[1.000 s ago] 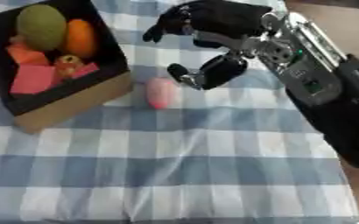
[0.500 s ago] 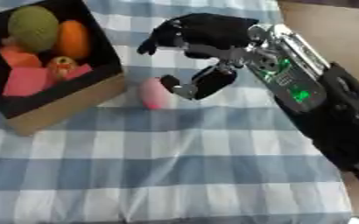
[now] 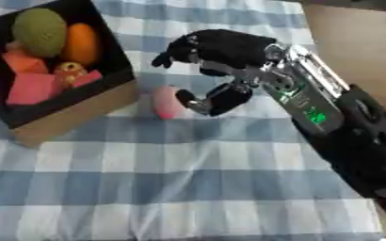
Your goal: Pick up objects on the table and place them in the box.
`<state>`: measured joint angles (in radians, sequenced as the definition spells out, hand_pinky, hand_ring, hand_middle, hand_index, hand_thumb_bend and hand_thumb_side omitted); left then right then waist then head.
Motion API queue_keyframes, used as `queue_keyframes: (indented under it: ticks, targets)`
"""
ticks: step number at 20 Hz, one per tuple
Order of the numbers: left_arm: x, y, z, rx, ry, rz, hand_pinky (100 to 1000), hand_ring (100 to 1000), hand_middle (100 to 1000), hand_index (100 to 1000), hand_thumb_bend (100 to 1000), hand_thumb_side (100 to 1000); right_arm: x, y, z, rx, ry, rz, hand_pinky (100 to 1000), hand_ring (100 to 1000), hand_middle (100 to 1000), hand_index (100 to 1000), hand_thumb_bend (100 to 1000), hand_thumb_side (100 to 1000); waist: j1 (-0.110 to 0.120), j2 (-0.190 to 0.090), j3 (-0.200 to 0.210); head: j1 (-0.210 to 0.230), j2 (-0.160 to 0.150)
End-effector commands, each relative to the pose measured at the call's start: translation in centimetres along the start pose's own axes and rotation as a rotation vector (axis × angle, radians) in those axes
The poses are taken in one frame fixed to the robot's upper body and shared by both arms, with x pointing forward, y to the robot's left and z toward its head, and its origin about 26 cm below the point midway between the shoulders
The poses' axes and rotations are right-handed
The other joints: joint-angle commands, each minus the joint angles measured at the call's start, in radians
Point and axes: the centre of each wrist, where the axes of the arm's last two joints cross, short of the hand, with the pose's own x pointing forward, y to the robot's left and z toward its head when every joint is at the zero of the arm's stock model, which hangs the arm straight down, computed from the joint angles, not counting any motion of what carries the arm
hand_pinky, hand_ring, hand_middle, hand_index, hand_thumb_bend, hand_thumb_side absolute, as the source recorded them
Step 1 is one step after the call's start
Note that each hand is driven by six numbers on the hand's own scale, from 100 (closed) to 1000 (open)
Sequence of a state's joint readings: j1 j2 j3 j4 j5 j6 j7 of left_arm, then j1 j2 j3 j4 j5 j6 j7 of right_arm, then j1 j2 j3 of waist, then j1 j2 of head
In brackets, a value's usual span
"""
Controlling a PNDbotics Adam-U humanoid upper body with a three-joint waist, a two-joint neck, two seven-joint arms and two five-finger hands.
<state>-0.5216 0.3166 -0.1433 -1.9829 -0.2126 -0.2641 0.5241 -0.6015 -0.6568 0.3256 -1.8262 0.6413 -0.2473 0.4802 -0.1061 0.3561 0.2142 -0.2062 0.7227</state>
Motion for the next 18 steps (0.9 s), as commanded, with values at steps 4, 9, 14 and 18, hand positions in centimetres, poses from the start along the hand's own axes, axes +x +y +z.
queue_keyframes:
  ticks: [4,9,14,18]
  targets:
    - [0.5,0.3,-0.6,-0.004,-0.025,-0.006,742,896,751,795,562,621,0.0,0.3,-0.3,-0.016,0.036,0.007,894,869,761,921,100,217,0.022,-0.011,-0.001,0.005,-0.015]
    - [0.4,0.3,-0.5,-0.006,-0.021,-0.007,742,896,751,794,562,621,-0.4,1.4,-1.2,-0.033,0.106,0.013,897,880,796,926,100,207,0.024,-0.011,-0.003,-0.005,-0.020]
    - [0.4,0.3,-0.5,-0.005,-0.020,-0.005,741,897,752,794,562,621,-0.7,2.9,-2.2,0.010,0.120,0.009,903,890,812,944,100,237,0.025,-0.011,-0.002,-0.020,-0.020]
    - [0.4,0.3,-0.5,-0.006,-0.018,-0.004,741,897,752,794,562,622,-1.0,3.6,-2.7,0.056,0.119,0.005,914,892,806,958,157,120,0.026,-0.010,-0.001,-0.030,-0.021]
